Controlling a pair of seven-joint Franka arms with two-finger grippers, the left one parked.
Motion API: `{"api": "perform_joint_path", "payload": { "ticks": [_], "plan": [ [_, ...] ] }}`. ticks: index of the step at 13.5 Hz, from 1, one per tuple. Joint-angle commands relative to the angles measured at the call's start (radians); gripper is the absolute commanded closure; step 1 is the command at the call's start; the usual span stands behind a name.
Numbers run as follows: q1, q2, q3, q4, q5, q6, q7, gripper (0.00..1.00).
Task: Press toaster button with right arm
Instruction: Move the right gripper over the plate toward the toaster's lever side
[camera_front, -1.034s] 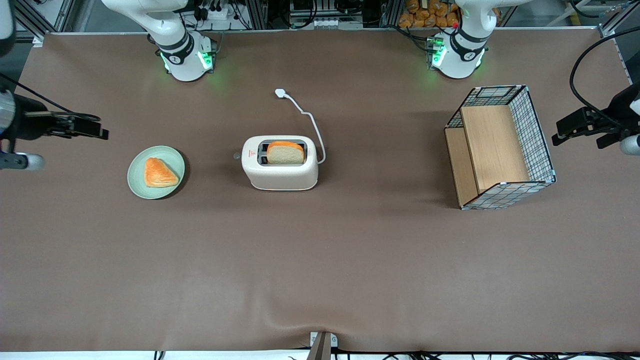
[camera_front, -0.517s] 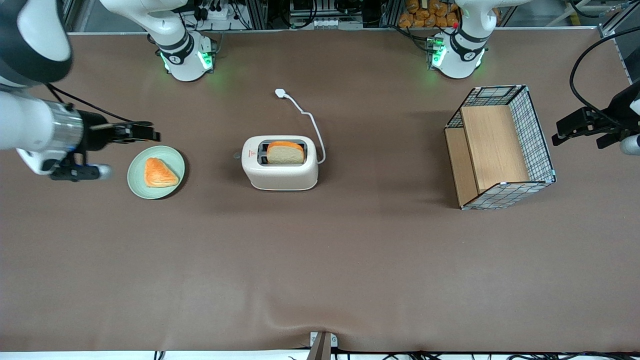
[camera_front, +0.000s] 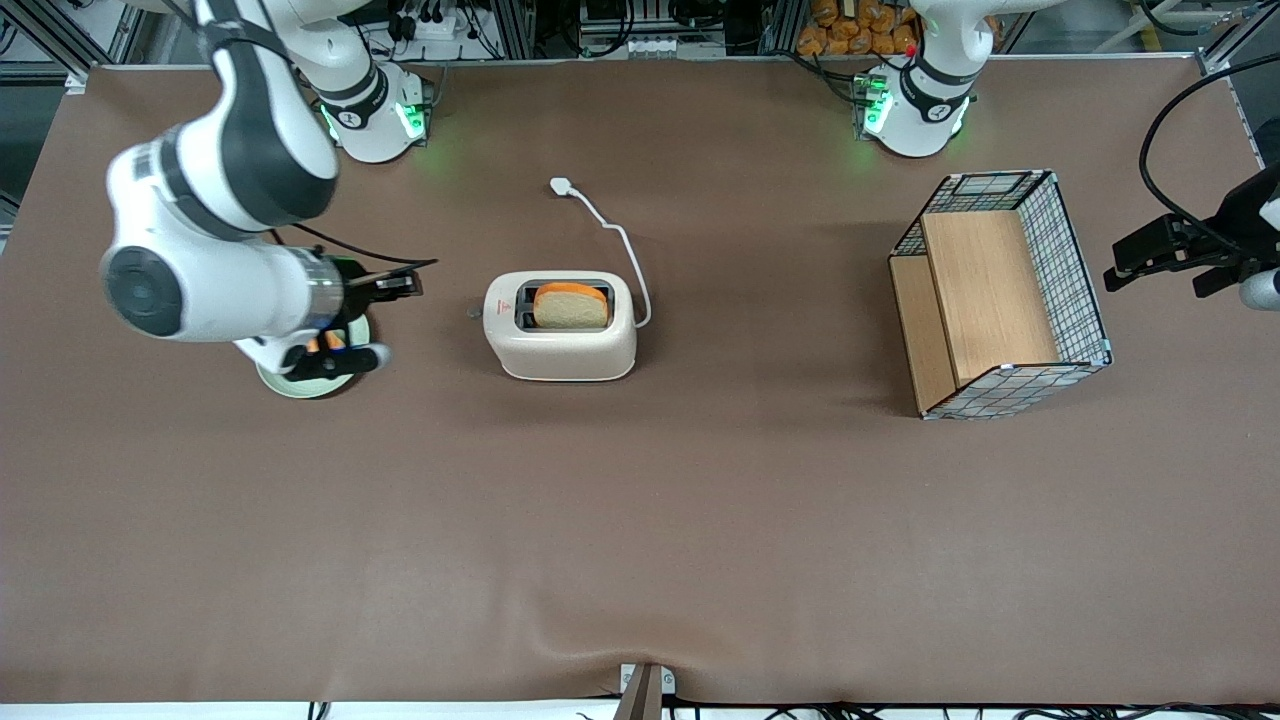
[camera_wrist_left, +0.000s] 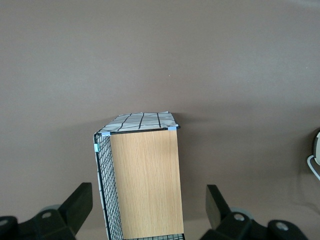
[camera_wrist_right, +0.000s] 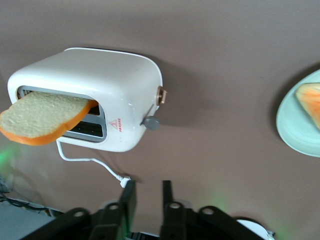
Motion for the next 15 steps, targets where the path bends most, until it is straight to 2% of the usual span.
{"api": "perform_joint_path", "payload": {
  "ticks": [1, 7, 9, 12, 14, 15],
  "plan": [
    [0.021, -0.034, -0.011, -0.099, 0.015, 0.075, -0.003, 1.0],
    [0.019, -0.046, -0.01, -0.167, 0.029, 0.175, -0.034, 1.0],
    [0.018, -0.085, -0.01, -0.255, 0.084, 0.26, -0.041, 1.0],
    [0.027, -0.112, -0.01, -0.328, 0.112, 0.333, -0.055, 1.0],
    [0.027, -0.113, -0.01, -0.363, 0.202, 0.378, -0.069, 1.0],
    [0.027, -0.11, -0.01, -0.368, 0.224, 0.394, -0.084, 1.0]
  ]
}}
